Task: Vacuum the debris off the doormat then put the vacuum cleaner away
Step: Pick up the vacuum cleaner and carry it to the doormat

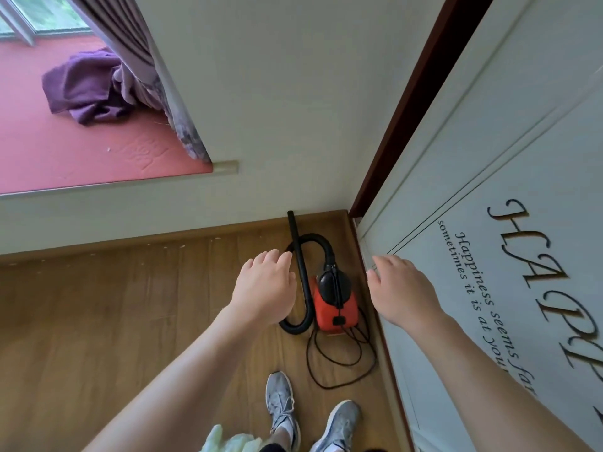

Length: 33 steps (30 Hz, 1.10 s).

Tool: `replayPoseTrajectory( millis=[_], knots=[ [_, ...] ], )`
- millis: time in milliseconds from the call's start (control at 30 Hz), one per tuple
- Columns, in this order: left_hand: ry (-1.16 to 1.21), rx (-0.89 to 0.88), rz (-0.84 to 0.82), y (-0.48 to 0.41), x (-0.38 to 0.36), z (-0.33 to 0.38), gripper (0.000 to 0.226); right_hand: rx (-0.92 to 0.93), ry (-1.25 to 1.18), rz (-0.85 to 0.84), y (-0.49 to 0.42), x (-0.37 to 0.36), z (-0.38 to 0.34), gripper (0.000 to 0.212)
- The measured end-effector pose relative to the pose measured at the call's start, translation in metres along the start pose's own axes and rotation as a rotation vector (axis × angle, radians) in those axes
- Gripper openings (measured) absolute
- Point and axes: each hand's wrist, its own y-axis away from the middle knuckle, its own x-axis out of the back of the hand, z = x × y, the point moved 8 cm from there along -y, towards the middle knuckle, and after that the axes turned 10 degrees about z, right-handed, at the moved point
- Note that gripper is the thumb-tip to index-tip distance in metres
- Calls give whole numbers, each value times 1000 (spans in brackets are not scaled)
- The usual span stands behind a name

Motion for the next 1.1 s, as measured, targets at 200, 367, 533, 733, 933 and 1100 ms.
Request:
replayPoseTrajectory(
  millis=[200,367,533,733,933,1100],
  knots=[
    [47,32,-21,-37,-69,-8,46,-23,-54,-41,-42,-68,23,50],
    [53,88,-76,-66,-154,-16,47,-41,-114,-83,-78,-148,44,49],
    [124,185,-118,-90,-249,-31,41,-85,-174,-122,-107,-239,69,49],
    [204,252,-130,-118,-350,-50,48,-133,-216,-157,-141,-342,88,51],
    [277,314,-140,-145,-444,-80,57,-141,-245,-171,-170,-426,98,52],
    [354,372,-163,-161,-507,-102,54,-205,-320,-171,-191,-483,117,52]
  ],
)
